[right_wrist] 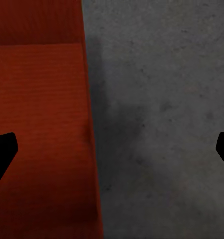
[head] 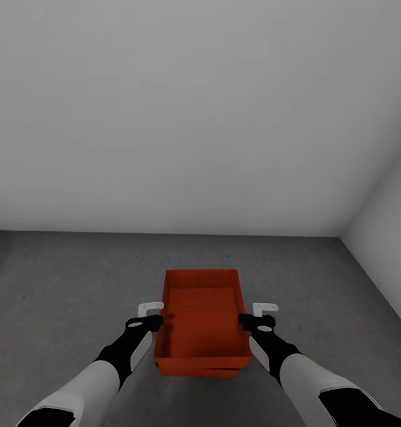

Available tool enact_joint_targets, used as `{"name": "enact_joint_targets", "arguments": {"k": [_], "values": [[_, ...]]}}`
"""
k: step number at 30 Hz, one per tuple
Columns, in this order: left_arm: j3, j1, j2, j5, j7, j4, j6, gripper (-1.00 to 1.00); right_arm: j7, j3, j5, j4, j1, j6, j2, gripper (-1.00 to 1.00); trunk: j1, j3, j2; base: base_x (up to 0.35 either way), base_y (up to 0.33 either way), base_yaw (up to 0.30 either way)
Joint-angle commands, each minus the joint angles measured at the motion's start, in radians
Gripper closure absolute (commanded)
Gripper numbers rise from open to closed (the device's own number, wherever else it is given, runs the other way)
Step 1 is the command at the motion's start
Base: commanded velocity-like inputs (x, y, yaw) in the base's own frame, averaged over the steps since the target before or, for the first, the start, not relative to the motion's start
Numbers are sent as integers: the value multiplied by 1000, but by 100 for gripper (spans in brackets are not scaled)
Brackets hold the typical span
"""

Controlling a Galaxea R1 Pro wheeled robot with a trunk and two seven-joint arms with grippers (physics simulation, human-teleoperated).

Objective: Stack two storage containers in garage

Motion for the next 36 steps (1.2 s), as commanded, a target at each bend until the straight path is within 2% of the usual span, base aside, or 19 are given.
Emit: {"name": "enact_joint_targets", "arguments": {"k": [1,36], "values": [[-8,0,1,10,8,-2,5,-100,-5,8,-8,1,-1,-3,0,-100,-4,2,7,0,0,0],[-7,0,7,11,8,-1,6,-100,-2,10,-9,1,-1,0,0,-100,-138,112,252,0,0,0]]}}
